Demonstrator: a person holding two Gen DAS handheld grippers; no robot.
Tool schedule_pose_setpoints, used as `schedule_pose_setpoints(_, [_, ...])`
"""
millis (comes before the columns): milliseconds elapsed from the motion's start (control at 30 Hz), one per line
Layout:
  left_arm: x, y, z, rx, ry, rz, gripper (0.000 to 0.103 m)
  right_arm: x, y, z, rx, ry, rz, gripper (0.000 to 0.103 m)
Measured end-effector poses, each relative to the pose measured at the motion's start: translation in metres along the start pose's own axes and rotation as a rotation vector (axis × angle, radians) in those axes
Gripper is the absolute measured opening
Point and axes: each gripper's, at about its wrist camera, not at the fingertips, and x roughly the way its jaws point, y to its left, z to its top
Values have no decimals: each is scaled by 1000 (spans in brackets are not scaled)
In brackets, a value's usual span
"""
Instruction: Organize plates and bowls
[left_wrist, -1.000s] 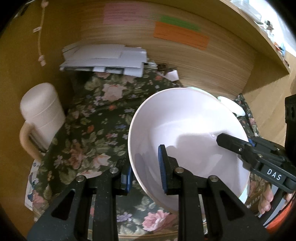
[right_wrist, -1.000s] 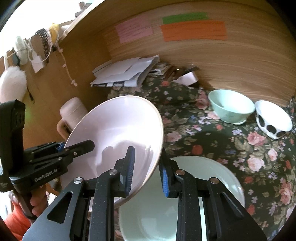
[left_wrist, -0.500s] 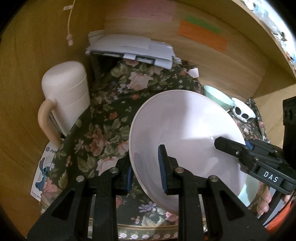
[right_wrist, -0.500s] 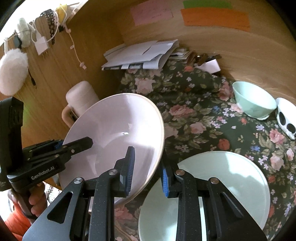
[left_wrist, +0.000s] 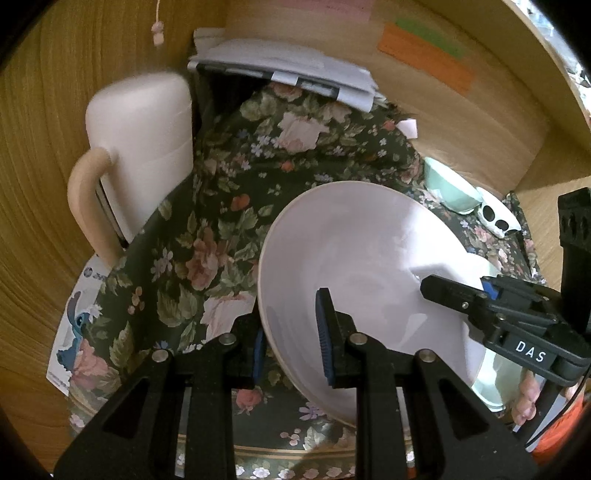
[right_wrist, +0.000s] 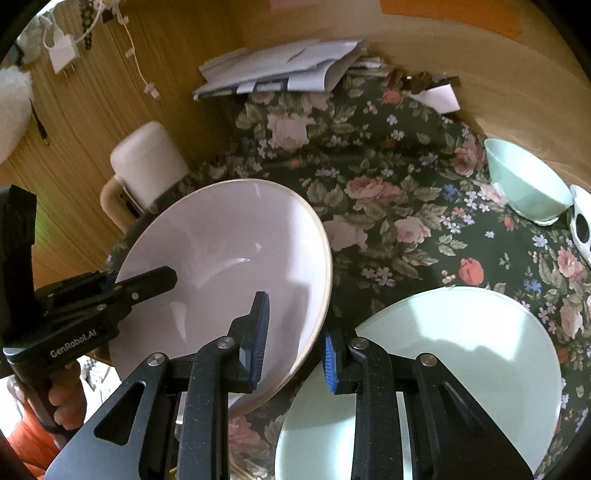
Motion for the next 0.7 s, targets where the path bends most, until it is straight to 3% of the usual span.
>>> schedule_pose_setpoints(333, [10, 7, -5, -7, 26, -2, 23, 10, 1, 4, -11, 50, -7, 24])
schedule_pose_setpoints(533, [6, 6, -4, 18, -7, 32, 23, -2, 0, 4, -28, 6, -31, 26])
schedule_pose_setpoints(600, [0, 5, -3, 35, -29, 55, 35, -9, -2, 3, -22, -15, -25, 27])
schedule_pose_setpoints(700, [-13, 1, 1, 53, -77, 95, 41, -25, -7, 5, -22, -58, -34, 28])
